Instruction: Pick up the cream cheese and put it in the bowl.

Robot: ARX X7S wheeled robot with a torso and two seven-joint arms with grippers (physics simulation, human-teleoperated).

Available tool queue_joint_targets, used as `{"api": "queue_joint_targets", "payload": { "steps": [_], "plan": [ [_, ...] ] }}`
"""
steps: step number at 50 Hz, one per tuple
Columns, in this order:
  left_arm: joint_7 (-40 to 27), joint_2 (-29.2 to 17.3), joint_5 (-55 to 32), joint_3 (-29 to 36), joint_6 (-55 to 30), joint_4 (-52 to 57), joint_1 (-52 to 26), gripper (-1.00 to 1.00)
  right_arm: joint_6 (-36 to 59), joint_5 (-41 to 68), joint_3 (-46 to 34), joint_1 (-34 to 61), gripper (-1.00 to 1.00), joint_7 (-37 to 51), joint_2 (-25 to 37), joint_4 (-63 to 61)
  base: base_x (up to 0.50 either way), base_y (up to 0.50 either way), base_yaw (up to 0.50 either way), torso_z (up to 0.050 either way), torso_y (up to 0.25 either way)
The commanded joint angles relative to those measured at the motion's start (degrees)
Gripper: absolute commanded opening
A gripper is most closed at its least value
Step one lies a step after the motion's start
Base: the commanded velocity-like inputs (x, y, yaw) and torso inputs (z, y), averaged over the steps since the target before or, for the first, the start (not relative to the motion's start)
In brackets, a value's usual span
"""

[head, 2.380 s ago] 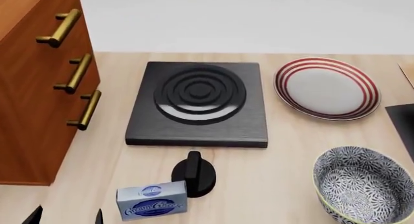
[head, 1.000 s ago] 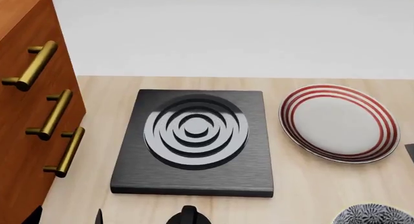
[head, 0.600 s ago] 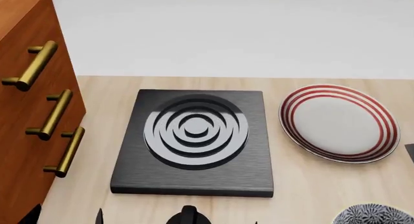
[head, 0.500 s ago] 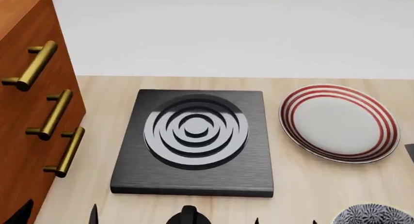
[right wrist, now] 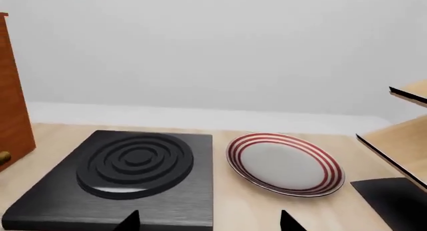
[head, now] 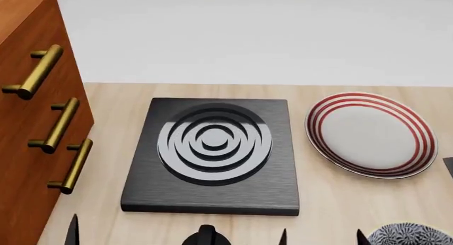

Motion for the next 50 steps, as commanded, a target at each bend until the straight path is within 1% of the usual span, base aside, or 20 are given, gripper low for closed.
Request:
{"api": "queue_joint_targets", "payload": {
  "steps": [1,12,13,14,15,16,17,18,22,24,31,33,37,44,47,50],
  "plan": [
    [-2.3,-1.9,-0.8,-0.5,-4.0,6.7,1.4,1.0,2.3,1.9,0.6,-1.8,1.0,0.6,1.1,-5.4,0.0,0.0,0.0,0.0,0.0],
    [-3.0,-2.4,-1.4,-0.3,-3.8,6.6,1.3,1.0,2.2,2.0,0.5,-1.7,1.0,0.8,1.3,-5.4,0.0,0.0,0.0,0.0,0.0],
    [-3.1,-2.4,-0.1,0.1,-1.7,3.9,1.6,1.0,1.5,0.6,-0.4,-2.1,1.0,1.0,1.5,-5.2,0.0,0.0,0.0,0.0,0.0],
    [-3.3,-2.1,0.0,0.1,-1.4,2.8,1.6,1.0,1.0,0.2,-0.9,-2.3,1.0,0.7,1.6,-4.7,0.0,0.0,0.0,0.0,0.0],
    [-3.0,-1.7,-3.8,-1.7,-5.4,5.8,0.3,1.0,1.1,-0.2,-1.4,-2.3,1.0,0.8,1.5,-4.3,0.0,0.0,0.0,0.0,0.0],
    [-3.0,-2.8,-1.2,-0.2,-2.4,6.0,0.8,1.0,1.6,-0.4,-1.8,-2.1,1.0,1.0,1.5,-4.4,0.0,0.0,0.0,0.0,0.0],
    [-3.7,-2.7,-1.0,0.5,-5.3,5.6,0.0,1.0,1.9,-0.6,-2.1,-2.0,1.0,1.2,1.5,-4.7,0.0,0.0,0.0,0.0,0.0],
    [-3.5,-2.3,-2.1,0.2,-5.9,5.1,0.1,1.0,2.1,-0.4,-2.1,-2.0,1.0,1.2,1.6,-5.1,0.0,0.0,0.0,0.0,0.0],
    [-4.5,-3.1,-1.3,-0.1,-4.1,6.1,1.6,1.0,1.8,-0.8,-2.6,-2.2,1.0,1.2,1.7,-5.0,0.0,0.0,0.0,0.0,0.0],
    [-6.0,-3.2,-0.5,-1.4,-3.5,6.5,2.7,1.0,1.8,-0.8,-2.8,-2.2,1.0,1.2,1.8,-5.0,0.0,0.0,0.0,0.0,0.0],
    [-8.0,-4.2,-0.8,-6.1,-1.5,6.6,5.9,1.0,2.0,-0.4,-2.7,-1.9,1.0,1.1,2.1,-5.1,0.0,0.0,0.0,0.0,0.0],
    [-7.7,-4.3,-2.5,-8.3,-0.2,6.1,6.7,1.0,2.0,-0.4,-2.6,-1.9,1.0,1.2,2.2,-5.1,0.0,0.0,0.0,0.0,0.0],
    [-8.7,-4.7,-2.1,-9.9,1.2,5.5,7.4,1.0,1.7,-0.3,-2.6,-2.0,1.0,1.1,2.2,-5.0,0.0,0.0,0.0,0.0,0.0],
    [-9.0,-4.4,-4.5,-15.3,5.6,4.7,10.3,1.0,2.0,0.7,-2.1,-1.7,1.0,1.0,2.2,-4.8,0.0,0.0,0.0,0.0,0.0],
    [-9.1,-4.6,-2.3,-14.4,8.1,4.6,11.8,1.0,1.8,0.4,-2.2,-1.8,1.0,1.2,2.3,-4.9,0.0,0.0,0.0,0.0,0.0],
    [-10.1,-4.0,-2.7,-15.5,7.8,4.6,11.5,1.0,1.5,0.1,-2.2,-1.6,1.0,1.4,2.3,-4.2,0.0,0.0,0.0,0.0,0.0]
  ]
}}
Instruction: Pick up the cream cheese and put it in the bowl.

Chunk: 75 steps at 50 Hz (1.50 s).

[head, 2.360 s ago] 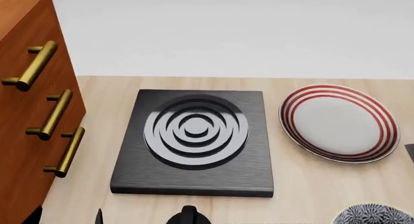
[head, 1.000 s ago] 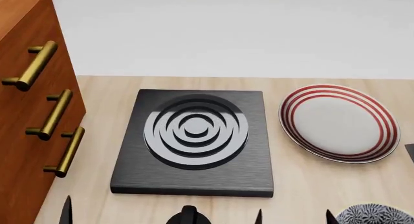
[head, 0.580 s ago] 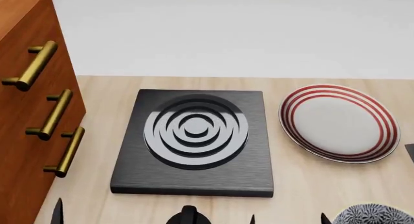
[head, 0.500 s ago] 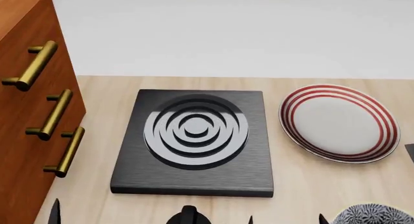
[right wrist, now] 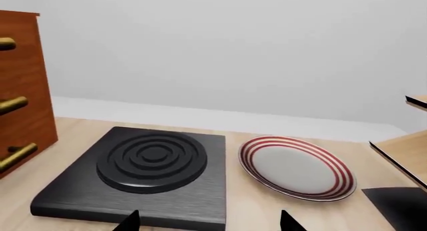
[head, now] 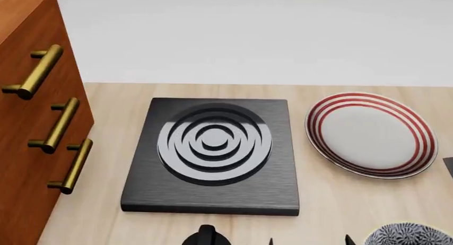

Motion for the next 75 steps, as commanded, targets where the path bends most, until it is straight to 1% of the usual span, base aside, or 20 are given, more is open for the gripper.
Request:
{"api": "queue_joint_targets", "payload": {
  "steps": [1,6,14,24,26,32,39,43,47,50,54,55,57,58,60,62,65,68,72,75],
  "plan": [
    [-1.9,0.9,-1.4,-5.3,4.6,-0.8,3.0,1.0,-0.4,0.2,0.1,0.1,1.0,0.1,0.1,0.8,0.0,0.0,0.0,0.0,0.0],
    [-4.5,1.9,-2.5,-8.2,2.2,-1.3,2.5,1.0,-0.5,0.2,0.0,0.0,1.0,0.1,0.2,0.9,0.0,0.0,0.0,0.0,0.0],
    [-2.2,0.0,-7.5,-14.7,3.0,-4.2,2.3,1.0,-0.6,0.8,0.5,0.5,1.0,0.0,0.3,1.4,0.0,0.0,0.0,0.0,0.0],
    [-1.4,-0.9,-8.6,-18.4,4.2,-6.9,2.1,1.0,-0.3,0.9,-0.1,1.1,1.0,0.2,0.1,1.8,0.0,0.0,0.0,0.0,0.0],
    [-0.8,-0.2,-10.1,-20.0,5.7,-7.6,2.6,1.0,-0.1,0.8,-0.1,1.2,1.0,0.5,0.2,1.5,0.0,0.0,0.0,0.0,0.0],
    [-1.5,-0.8,-6.9,-17.3,5.5,-7.3,2.3,1.0,1.3,1.3,0.0,1.4,1.0,0.8,0.6,0.5,0.0,0.0,0.0,0.0,0.0],
    [-1.5,-0.9,-6.2,-16.8,5.7,-7.3,2.6,1.0,5.9,3.9,1.6,3.6,1.0,1.9,1.4,-2.4,0.0,0.0,0.0,0.0,0.0],
    [-1.5,-0.9,-6.0,-16.6,6.1,-7.5,2.6,1.0,6.7,3.6,0.8,4.1,1.0,2.0,1.7,-2.4,0.0,0.0,0.0,0.0,0.0],
    [-1.6,-1.0,-5.9,-16.3,5.9,-7.5,2.5,1.0,10.3,4.7,0.4,5.8,1.0,2.4,2.5,-4.0,0.0,0.0,0.0,0.0,0.0],
    [-1.5,-1.4,-5.7,-15.6,5.3,-7.6,2.1,1.0,18.1,13.0,3.6,8.9,1.0,2.2,3.1,-7.8,0.0,0.0,0.0,0.0,0.0],
    [-1.7,-1.6,-5.5,-15.3,4.9,-7.5,2.0,1.0,30.6,19.0,4.5,15.7,1.0,5.7,4.4,-11.3,0.0,0.0,0.0,0.0,0.0],
    [-1.7,-1.5,-5.5,-15.4,5.2,-7.5,2.2,1.0,35.2,23.6,6.2,18.2,1.0,6.4,4.1,-11.9,0.0,0.0,0.0,0.0,0.0],
    [-1.6,-1.4,-5.7,-15.6,5.4,-7.5,2.2,1.0,38.1,29.9,6.0,22.2,1.0,12.2,6.1,-12.3,0.0,0.0,0.0,0.0,0.0],
    [-1.6,-1.5,-5.6,-15.5,5.4,-7.4,2.2,1.0,36.7,28.3,4.1,21.1,1.0,11.7,6.7,-11.7,0.0,0.0,0.0,0.0,0.0],
    [-1.7,-1.6,-5.2,-14.9,5.1,-7.5,2.0,1.0,43.9,38.0,8.1,26.2,1.0,16.5,5.8,-12.2,0.0,0.0,0.0,0.0,0.0],
    [-1.5,-1.7,-5.4,-14.9,5.2,-7.6,2.0,1.0,47.3,44.6,9.7,29.0,1.0,20.3,5.7,-12.0,0.0,0.0,0.0,0.0,0.0],
    [-1.4,-1.8,-5.6,-15.0,5.2,-7.6,2.0,1.0,50.5,54.6,12.6,32.3,1.0,26.2,5.4,-10.8,0.0,0.0,0.0,0.0,0.0],
    [-1.7,-1.9,-4.6,-14.3,5.2,-7.8,1.8,1.0,51.2,67.6,12.7,36.4,1.0,35.6,6.6,-7.6,0.0,0.0,0.0,0.0,0.0],
    [-2.0,-1.9,-4.4,-14.2,4.9,-7.7,1.8,1.0,48.7,79.5,8.1,41.5,1.0,45.9,9.6,-3.8,0.0,0.0,0.0,0.0,0.0],
    [-2.1,-1.9,-4.4,-14.4,4.9,-7.6,1.9,1.0,46.5,84.4,5.6,44.1,1.0,49.7,11.2,-2.2,0.0,0.0,0.0,0.0,0.0]
  ]
}}
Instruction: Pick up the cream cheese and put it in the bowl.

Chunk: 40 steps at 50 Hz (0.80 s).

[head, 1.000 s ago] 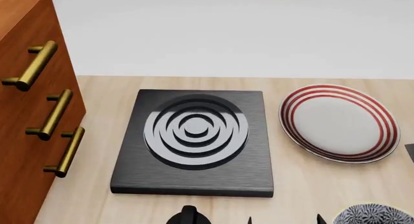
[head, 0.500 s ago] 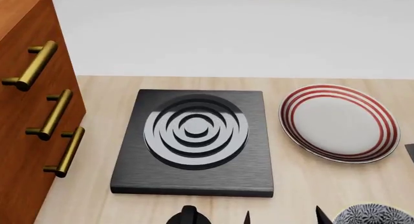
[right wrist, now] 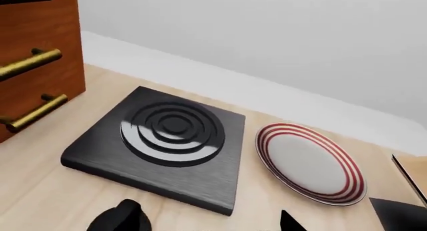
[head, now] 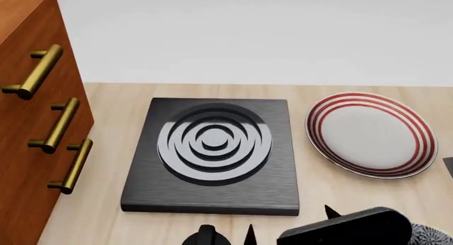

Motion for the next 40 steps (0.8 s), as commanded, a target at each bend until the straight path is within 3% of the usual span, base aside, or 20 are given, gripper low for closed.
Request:
{"api": "queue_joint_targets", "payload": {
  "steps": [1,9,24,25,27,32,40],
  "plan": [
    [-0.7,-0.4,1.0,0.7,-0.6,0.2,-0.2,1.0,2.4,29.2,-3.4,13.2,1.0,20.7,4.8,5.1,0.0,0.0,0.0,0.0,0.0],
    [-1.0,-0.7,2.3,1.5,-0.4,0.3,-0.2,1.0,0.9,30.3,-4.3,13.5,1.0,21.2,5.2,4.9,0.0,0.0,0.0,0.0,-0.03],
    [-1.3,-0.8,2.0,1.6,-1.2,0.2,-0.5,1.0,0.5,29.0,-4.1,13.2,1.0,19.6,5.6,4.7,0.0,0.0,0.0,0.0,-0.227],
    [-1.2,-0.8,2.0,1.7,-1.0,0.0,-0.5,1.0,2.1,23.3,-2.2,9.3,1.0,15.2,4.1,3.1,0.0,0.0,0.0,0.0,-0.227],
    [-1.3,-0.9,1.7,1.4,-1.3,0.2,-0.6,1.0,0.3,28.3,-4.4,13.0,1.0,19.0,5.7,4.6,0.0,0.0,0.0,0.0,-0.229],
    [-1.4,-0.9,1.9,1.6,-1.0,0.0,-0.5,1.0,1.3,24.6,-3.7,10.8,1.0,16.2,4.7,3.6,0.0,0.0,0.0,0.0,-0.222],
    [-0.9,-0.8,0.8,1.0,-0.6,0.1,-0.4,1.0,-0.6,29.6,-6.9,14.5,1.0,20.4,6.2,4.6,0.0,0.0,0.0,0.0,-0.062]
  ]
}}
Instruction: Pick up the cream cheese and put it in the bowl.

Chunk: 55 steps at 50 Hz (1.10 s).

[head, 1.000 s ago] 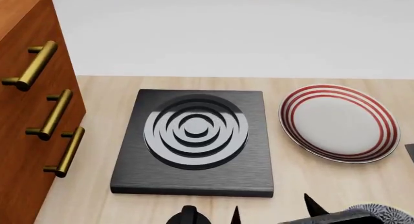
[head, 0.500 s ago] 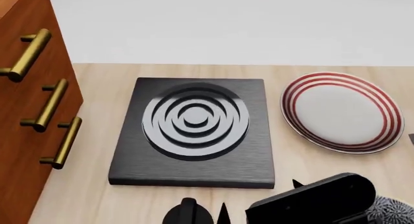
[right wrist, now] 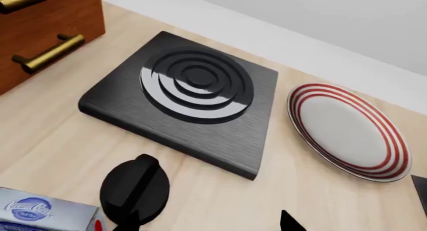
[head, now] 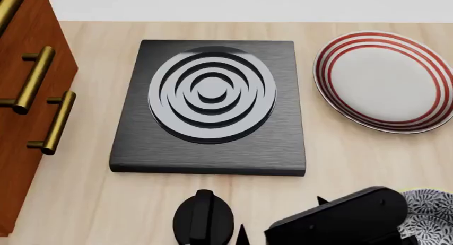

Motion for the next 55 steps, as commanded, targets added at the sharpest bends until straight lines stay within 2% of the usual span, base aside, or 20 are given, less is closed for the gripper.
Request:
{"api": "queue_joint_targets", "payload": {
  "steps": [1,3,5,8,11,19,28,36,40,55],
  "plan": [
    [0.3,0.1,-1.4,-0.8,0.2,-0.1,0.0,1.0,-1.1,2.4,-2.3,1.9,1.0,1.9,0.8,0.2,0.0,0.0,0.0,0.0,0.0],
    [0.1,0.0,-1.1,-0.6,0.1,-0.1,-0.1,1.0,-1.6,3.8,-3.3,2.9,1.0,2.9,1.2,0.4,0.0,0.0,0.0,0.0,0.0],
    [0.0,0.0,-0.5,-0.2,0.3,-0.1,0.0,1.0,0.2,-0.8,-1.6,-0.5,1.0,-1.1,0.0,-0.6,0.0,0.0,0.0,0.0,0.0],
    [0.1,0.1,-0.6,-0.3,0.5,-0.3,0.1,1.0,-2.7,7.4,-5.9,5.2,1.0,3.4,1.9,2.2,0.0,0.0,0.0,0.0,0.0],
    [0.0,0.0,-0.5,-0.2,0.5,-0.1,0.1,1.0,-2.5,9.9,-8.8,7.6,1.0,4.0,2.1,3.2,0.0,0.0,0.0,0.0,0.0],
    [-0.1,0.0,-0.3,-0.1,0.8,-0.3,0.3,1.0,-3.4,20.1,-23.1,18.0,1.0,11.9,2.9,6.6,0.0,0.0,0.0,0.0,0.0],
    [-0.2,-0.1,-0.5,-0.1,0.6,-0.2,0.0,1.0,-4.2,23.6,-31.9,24.1,1.0,14.6,1.6,8.7,0.0,0.0,0.0,0.0,0.0],
    [-0.2,-0.2,-0.2,0.3,0.9,-0.4,0.0,1.0,-6.5,25.6,-37.4,29.4,1.0,15.0,0.5,10.0,0.0,0.0,0.0,0.0,0.0],
    [-0.3,-0.3,-0.1,0.4,0.9,-0.4,0.0,1.0,-8.6,29.3,-40.1,35.5,1.0,15.1,0.1,11.8,0.0,0.0,0.0,0.0,0.0],
    [-0.1,-0.5,-0.4,0.5,1.5,-0.8,0.2,1.0,-9.7,26.3,-44.7,38.8,1.0,13.1,-5.3,13.7,0.0,0.0,0.0,0.0,0.0]
  ]
}}
